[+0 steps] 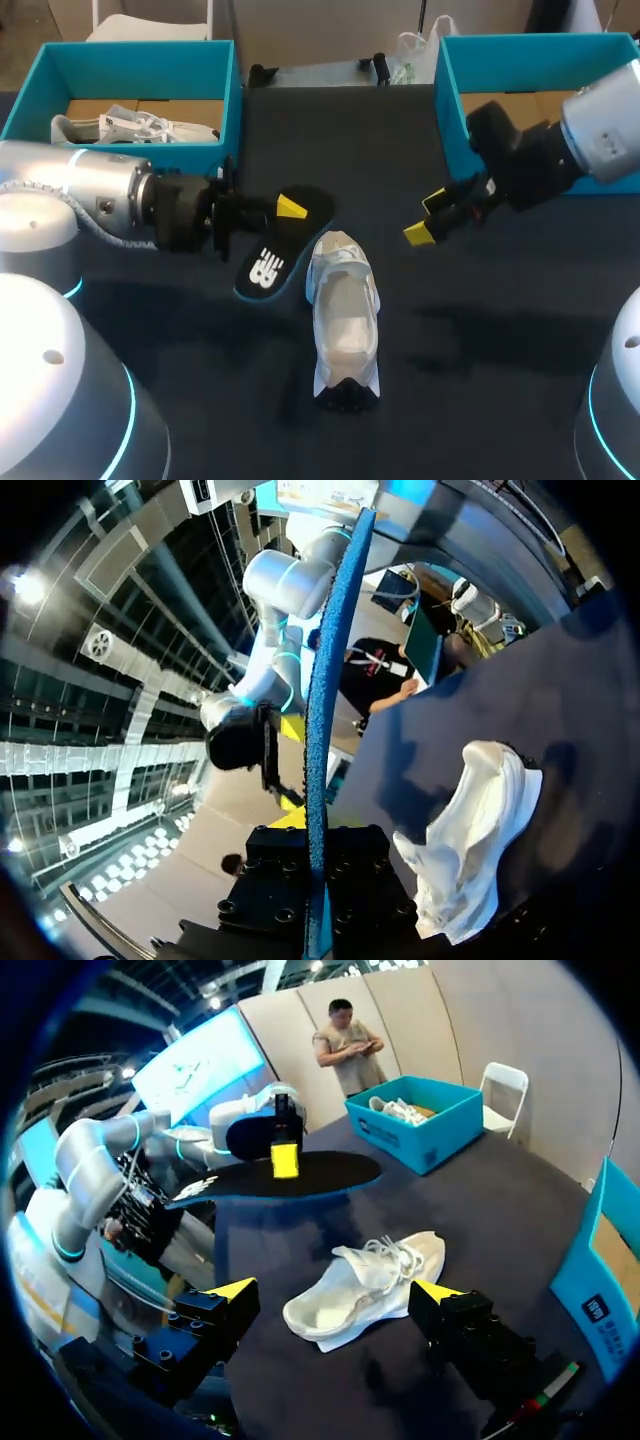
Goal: Take the shoe out of the shoebox, open the shoe tongue, remove and reinsert the insole, then place the shoe into the shoebox
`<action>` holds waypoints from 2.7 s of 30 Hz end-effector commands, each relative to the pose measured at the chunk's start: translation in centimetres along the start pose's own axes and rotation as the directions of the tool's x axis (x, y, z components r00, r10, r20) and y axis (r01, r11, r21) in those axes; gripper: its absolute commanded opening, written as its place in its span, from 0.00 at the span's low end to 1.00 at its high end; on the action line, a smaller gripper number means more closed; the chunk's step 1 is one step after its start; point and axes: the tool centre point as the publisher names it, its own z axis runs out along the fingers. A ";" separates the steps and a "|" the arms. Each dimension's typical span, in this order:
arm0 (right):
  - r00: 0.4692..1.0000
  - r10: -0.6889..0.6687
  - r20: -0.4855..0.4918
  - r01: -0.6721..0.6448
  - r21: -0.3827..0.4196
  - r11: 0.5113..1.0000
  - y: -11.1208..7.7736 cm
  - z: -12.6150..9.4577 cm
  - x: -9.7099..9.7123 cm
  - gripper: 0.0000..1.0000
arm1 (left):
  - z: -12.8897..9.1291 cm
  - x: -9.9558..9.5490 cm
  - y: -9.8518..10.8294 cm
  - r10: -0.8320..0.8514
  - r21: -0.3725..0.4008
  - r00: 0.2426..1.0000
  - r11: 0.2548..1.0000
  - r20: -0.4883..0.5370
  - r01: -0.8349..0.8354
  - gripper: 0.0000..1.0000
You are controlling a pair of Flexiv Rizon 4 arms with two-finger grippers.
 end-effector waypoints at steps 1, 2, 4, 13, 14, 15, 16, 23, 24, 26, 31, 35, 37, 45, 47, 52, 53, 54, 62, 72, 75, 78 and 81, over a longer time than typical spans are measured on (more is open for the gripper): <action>0.975 -0.218 0.039 0.207 0.188 0.960 0.7 -0.7 0.3 1.00 | 1.9 0.7 -0.6 -0.027 0.020 1.000 0.999 0.005 0.027 0.00; 0.969 -0.244 0.034 0.232 0.207 0.950 0.5 -0.7 0.3 1.00 | 2.2 0.9 -1.0 -0.034 0.034 0.999 0.999 0.004 0.034 0.00; 0.941 -0.336 0.024 0.321 0.241 0.916 -0.8 -0.8 0.4 1.00 | 3.1 1.4 -2.3 -0.065 0.073 0.998 0.995 0.005 0.064 0.00; 0.879 -0.473 0.057 0.430 0.332 0.840 -4.2 -0.1 0.8 1.00 | 4.5 3.2 -5.2 -0.120 0.166 0.990 0.977 -0.074 0.131 0.00; 0.879 -0.473 0.057 0.430 0.332 0.840 -4.2 -0.1 0.8 1.00 | 4.5 3.2 -5.2 -0.120 0.166 0.990 0.977 -0.074 0.131 0.00; 0.879 -0.473 0.057 0.430 0.332 0.840 -4.2 -0.1 0.8 1.00 | 4.5 3.2 -5.2 -0.120 0.166 0.990 0.977 -0.074 0.131 0.00; 0.879 -0.473 0.057 0.430 0.332 0.840 -4.2 -0.1 0.8 1.00 | 4.5 3.2 -5.2 -0.120 0.166 0.990 0.977 -0.074 0.131 0.00; 0.859 -0.510 0.040 0.466 0.352 0.812 -4.0 0.3 0.7 1.00 | 5.3 4.1 -6.0 -0.154 0.203 0.986 0.965 -0.070 0.165 0.00; 0.853 -0.522 0.031 0.481 0.342 0.807 -4.4 0.6 0.5 1.00 | 5.4 4.5 -6.3 -0.164 0.214 0.984 0.961 -0.070 0.176 0.00; 0.852 -0.523 0.016 0.485 0.347 0.802 -5.8 1.6 0.0 1.00 | 5.4 5.2 -7.2 -0.181 0.224 0.981 0.955 -0.075 0.194 0.00; 0.854 -0.520 -0.010 0.489 0.355 0.797 -8.7 3.8 -0.7 1.00 | 5.6 6.8 -8.8 -0.210 0.233 0.975 0.947 -0.079 0.223 0.00; 0.867 -0.496 -0.035 0.471 0.381 0.796 -10.7 5.7 -1.0 1.00 | 5.9 8.6 -9.8 -0.255 0.232 0.963 0.935 -0.085 0.268 0.00; 0.873 -0.484 -0.049 0.465 0.379 0.800 -11.1 6.2 -1.2 1.00 | 6.0 9.1 -9.9 -0.275 0.236 0.958 0.929 -0.079 0.286 0.00; 0.873 -0.484 -0.049 0.465 0.379 0.800 -11.1 6.2 -1.2 1.00 | 6.0 9.1 -9.9 -0.275 0.236 0.958 0.929 -0.079 0.286 0.00; 0.873 -0.484 -0.049 0.465 0.379 0.800 -11.1 6.2 -1.2 1.00 | 6.0 9.1 -9.9 -0.275 0.236 0.958 0.929 -0.079 0.286 0.00; 0.861 -0.505 -0.061 0.486 0.387 0.783 -11.5 7.4 -1.5 1.00 | 6.5 9.8 -10.1 -0.295 0.228 0.953 0.925 -0.075 0.304 0.00; 0.865 -0.497 -0.070 0.479 0.407 0.778 -12.0 7.9 -1.7 1.00 | 6.5 10.0 -10.2 -0.306 0.228 0.949 0.922 -0.068 0.314 0.00; 0.861 -0.503 -0.079 0.489 0.401 0.775 -12.4 8.5 -1.9 1.00 | 6.5 10.2 -10.2 -0.312 0.221 0.948 0.922 -0.065 0.318 0.00; 0.851 -0.512 -0.112 0.511 0.400 0.761 -14.1 11.0 -2.4 1.00 | 6.8 11.8 -10.5 -0.365 0.242 0.931 0.901 -0.022 0.359 0.00; 0.905 -0.421 -0.065 0.402 0.459 0.792 -15.0 12.0 -3.6 1.00 | 6.9 12.5 -10.3 -0.364 0.214 0.931 0.909 -0.006 0.357 0.00; 0.911 -0.410 -0.054 0.386 0.461 0.799 -14.9 12.4 -3.7 1.00 | 6.7 12.5 -10.2 -0.354 0.194 0.935 0.918 0.008 0.346 0.00; 0.914 -0.405 -0.041 0.375 0.469 0.800 -14.6 12.7 -3.6 1.00 | 6.3 12.5 -10.0 -0.317 0.151 0.948 0.938 0.018 0.311 0.00; 0.912 -0.409 -0.040 0.377 0.474 0.795 -14.3 13.0 -3.5 1.00 | 5.9 12.5 -9.6 -0.318 0.134 0.948 0.941 0.034 0.311 0.00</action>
